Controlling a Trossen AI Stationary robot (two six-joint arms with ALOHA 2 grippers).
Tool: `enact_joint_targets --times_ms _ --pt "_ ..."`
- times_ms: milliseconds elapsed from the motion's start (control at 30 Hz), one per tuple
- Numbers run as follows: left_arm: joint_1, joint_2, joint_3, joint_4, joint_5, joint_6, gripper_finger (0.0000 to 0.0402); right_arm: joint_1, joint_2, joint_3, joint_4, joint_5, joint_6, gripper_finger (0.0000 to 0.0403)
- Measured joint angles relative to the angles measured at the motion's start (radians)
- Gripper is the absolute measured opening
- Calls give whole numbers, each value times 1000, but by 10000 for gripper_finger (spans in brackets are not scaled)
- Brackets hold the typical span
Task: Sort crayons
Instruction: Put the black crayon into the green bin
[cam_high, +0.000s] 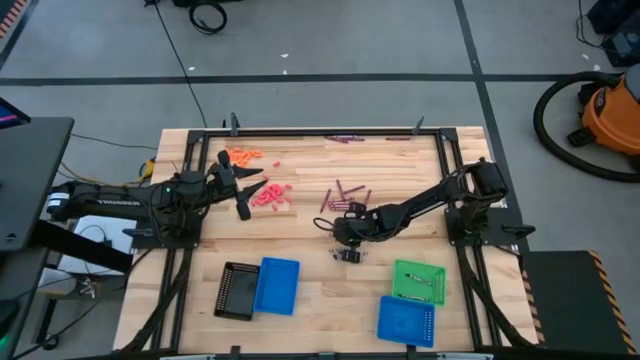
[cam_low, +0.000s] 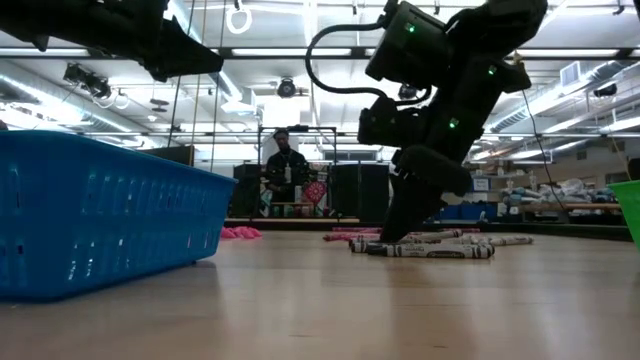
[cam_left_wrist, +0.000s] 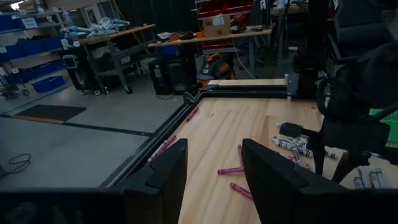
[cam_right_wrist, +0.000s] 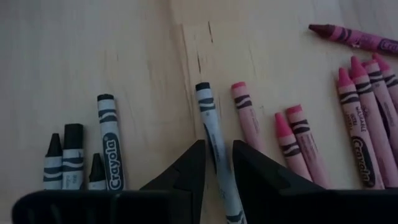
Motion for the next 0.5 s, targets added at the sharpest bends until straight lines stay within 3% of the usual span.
enact_joint_targets --times_ms 267,500 --pt "0 0 0 0 0 0 164 -2 1 -9 -8 -3 0 18" --pt "0 0 0 0 0 0 164 -2 -7 -13 -3 -4 3 26"
